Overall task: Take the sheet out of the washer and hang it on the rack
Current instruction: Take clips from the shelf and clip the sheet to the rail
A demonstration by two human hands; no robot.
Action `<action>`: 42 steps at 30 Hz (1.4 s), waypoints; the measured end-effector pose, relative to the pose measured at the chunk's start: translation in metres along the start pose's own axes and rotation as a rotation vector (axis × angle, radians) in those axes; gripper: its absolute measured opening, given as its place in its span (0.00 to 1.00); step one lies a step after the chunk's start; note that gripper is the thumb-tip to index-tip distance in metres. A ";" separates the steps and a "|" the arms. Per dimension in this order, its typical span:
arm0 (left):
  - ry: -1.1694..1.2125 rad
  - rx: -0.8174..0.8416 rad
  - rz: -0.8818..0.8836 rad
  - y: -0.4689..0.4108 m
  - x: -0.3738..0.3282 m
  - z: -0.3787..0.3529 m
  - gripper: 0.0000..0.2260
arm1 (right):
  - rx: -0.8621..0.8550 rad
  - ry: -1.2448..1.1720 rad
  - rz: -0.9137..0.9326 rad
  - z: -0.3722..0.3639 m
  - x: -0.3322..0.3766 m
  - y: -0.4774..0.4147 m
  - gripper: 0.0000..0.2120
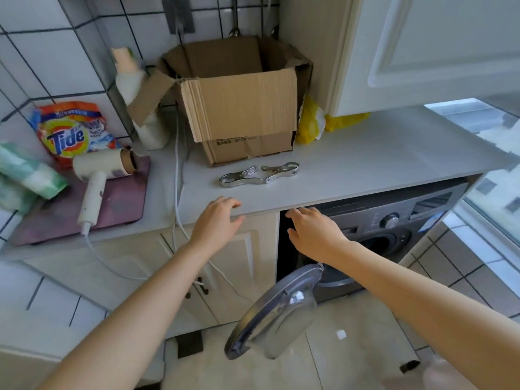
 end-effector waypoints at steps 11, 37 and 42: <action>-0.079 0.030 -0.053 -0.097 -0.014 -0.013 0.29 | -0.010 0.074 0.033 0.007 -0.038 -0.098 0.23; 0.041 0.095 -0.040 -0.162 -0.018 -0.057 0.37 | 0.009 0.170 0.194 -0.020 -0.085 -0.177 0.26; 0.279 0.049 -0.027 -0.151 -0.020 -0.034 0.36 | -0.129 -0.084 0.184 -0.002 -0.079 -0.164 0.26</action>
Point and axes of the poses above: each hand's wrist, its own y-axis away from the middle knuckle, its own z-axis out of the back of the hand, x = y × z, the point moved 7 cm from there along -y, towards the middle knuckle, and after that the axes turned 14 degrees about z, right-handed, at the moved point
